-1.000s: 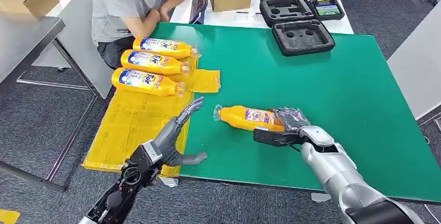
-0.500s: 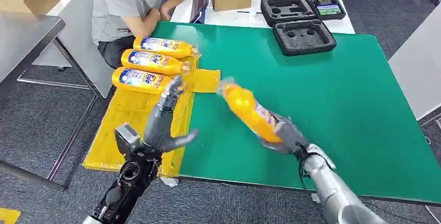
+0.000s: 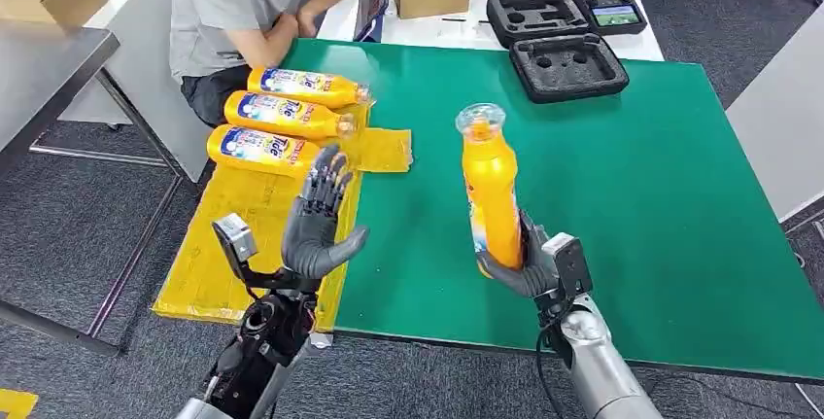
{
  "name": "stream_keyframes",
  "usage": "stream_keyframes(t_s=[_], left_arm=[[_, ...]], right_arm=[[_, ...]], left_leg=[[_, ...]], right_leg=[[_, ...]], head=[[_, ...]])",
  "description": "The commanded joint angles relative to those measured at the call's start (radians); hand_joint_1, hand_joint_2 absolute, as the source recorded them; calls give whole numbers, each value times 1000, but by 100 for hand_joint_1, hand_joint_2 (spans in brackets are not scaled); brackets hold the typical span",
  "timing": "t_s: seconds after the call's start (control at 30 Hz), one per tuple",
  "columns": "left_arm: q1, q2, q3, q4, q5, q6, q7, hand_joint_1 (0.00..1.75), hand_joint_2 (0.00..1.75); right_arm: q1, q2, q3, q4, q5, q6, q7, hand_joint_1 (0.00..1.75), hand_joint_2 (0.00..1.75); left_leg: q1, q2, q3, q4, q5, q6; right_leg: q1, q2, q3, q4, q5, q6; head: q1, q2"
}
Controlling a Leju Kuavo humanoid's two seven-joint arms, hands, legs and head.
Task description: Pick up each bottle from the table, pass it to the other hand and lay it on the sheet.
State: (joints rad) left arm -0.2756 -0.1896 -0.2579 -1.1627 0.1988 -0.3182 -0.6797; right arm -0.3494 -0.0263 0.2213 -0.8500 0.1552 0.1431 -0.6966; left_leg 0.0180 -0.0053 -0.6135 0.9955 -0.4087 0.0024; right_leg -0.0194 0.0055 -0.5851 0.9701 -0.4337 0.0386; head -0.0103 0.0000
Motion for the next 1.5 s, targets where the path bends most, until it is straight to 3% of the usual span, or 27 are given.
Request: stream_keyframes(t_s=[0.03,0.27,0.47,0.87,1.27,1.3,1.5], left_arm=[[-154,-50,-150,439,-98,-18,13,0,175],[-159,-53,-159,441,-99,-7,-4,0,175],[-167,-55,-155,433,-100,26,-10,0,175],[-155,-38,-134,344,-93,91,-18,0,175],[-168,-40,-190,390,-73,20,-18,0,175],[-168,-40,-190,390,-73,20,-18,0,175],[-186,-54,-246,476,-92,-2,-11,0,175]], right_arm=[[-10,25,130,-40,-25,21,-2,175,175],[-11,25,162,-24,-7,0,-2,175,175],[-22,37,195,22,29,-54,-2,175,175],[-39,54,245,152,107,-164,-2,175,175],[-69,64,231,238,126,-221,-2,175,175],[-69,64,231,238,126,-221,-2,175,175],[-82,66,249,226,121,-244,-2,175,175]], left_leg=[[0,-2,3,0,0,1],[0,2,8,1,-5,2],[0,1,1,0,-1,1],[0,2,3,0,-2,1],[0,1,-1,0,-1,1],[0,3,5,1,-4,1],[0,1,-1,0,0,1]], right_leg=[[0,-3,4,-1,-1,-1],[1,0,9,0,-4,-3],[0,1,1,0,0,-1],[1,1,3,-1,-1,-2],[0,1,0,0,0,-1],[1,1,6,0,-3,-3],[0,0,0,0,0,-1]], head=[[0,0],[0,0],[0,0],[0,0],[0,0],[0,0],[0,0]])
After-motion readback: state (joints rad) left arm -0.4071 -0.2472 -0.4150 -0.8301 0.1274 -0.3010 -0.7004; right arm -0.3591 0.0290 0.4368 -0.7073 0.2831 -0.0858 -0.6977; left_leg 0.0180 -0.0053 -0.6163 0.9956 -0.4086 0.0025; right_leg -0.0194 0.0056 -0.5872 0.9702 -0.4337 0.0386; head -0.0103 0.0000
